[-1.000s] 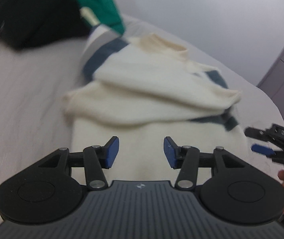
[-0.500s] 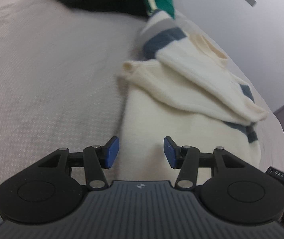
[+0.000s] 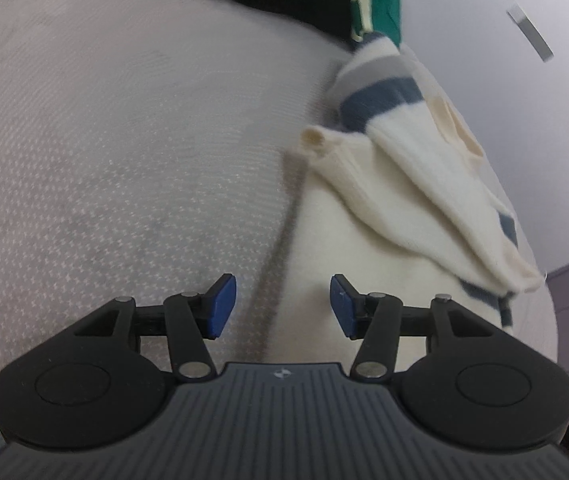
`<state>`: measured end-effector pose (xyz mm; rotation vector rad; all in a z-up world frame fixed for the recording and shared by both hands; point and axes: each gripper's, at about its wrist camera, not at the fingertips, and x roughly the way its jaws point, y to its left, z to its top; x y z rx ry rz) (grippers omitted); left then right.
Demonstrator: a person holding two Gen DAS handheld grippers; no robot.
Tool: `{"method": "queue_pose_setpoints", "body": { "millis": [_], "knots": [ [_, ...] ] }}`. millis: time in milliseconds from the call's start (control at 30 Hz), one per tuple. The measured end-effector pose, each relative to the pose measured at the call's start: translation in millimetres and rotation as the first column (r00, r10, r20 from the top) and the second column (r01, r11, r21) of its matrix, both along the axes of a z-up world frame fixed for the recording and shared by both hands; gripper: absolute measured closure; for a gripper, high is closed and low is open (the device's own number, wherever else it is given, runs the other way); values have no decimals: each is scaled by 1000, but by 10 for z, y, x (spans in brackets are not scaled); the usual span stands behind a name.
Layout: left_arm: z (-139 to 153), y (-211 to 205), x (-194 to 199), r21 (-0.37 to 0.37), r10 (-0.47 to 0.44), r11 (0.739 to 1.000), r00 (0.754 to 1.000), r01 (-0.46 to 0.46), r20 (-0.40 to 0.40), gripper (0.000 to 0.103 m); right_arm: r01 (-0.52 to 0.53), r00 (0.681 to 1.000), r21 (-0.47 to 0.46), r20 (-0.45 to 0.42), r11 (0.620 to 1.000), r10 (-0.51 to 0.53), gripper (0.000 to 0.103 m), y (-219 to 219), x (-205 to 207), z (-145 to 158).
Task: Fold large clothes
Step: 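Close both grippers on the long side edge of the sweater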
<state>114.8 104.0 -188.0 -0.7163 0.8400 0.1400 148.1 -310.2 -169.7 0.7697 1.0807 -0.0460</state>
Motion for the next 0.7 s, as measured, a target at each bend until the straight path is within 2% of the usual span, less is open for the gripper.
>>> {"method": "queue_pose_setpoints", "body": {
  "millis": [133,267,400,500,567,600,633,700],
  "knots": [
    [-39,53,-38,-31,24,999,1000,-24,-15,45,-54,999,59,2,997,54,20,88,-48,48],
    [-83,-10,-41,-42,-8,999,999,6,-32,45,-138,990,89,-19,986,141,22,244,-79,54],
    [-181,-95,-61,-95,-49,995,997,43,-61,45,-248,967,47,-45,968,250,30,487,-170,105],
    [-233,-155,-122,-131,-69,990,995,59,-72,45,-290,956,10,-45,957,290,45,561,-217,164],
    [-248,-190,-160,-140,-77,988,994,66,-73,45,-302,953,-15,-39,953,302,59,573,-249,215],
    [-247,-207,-179,-145,-82,987,994,70,-72,45,-298,954,-17,-37,954,297,72,551,-247,241],
    [-246,-219,-208,-151,-87,986,994,76,-69,45,-290,957,1,-28,957,290,79,514,-220,247],
    [-252,-236,-245,-169,-96,982,993,84,-63,45,-263,965,50,2,964,263,83,423,-182,272]
  ]
}}
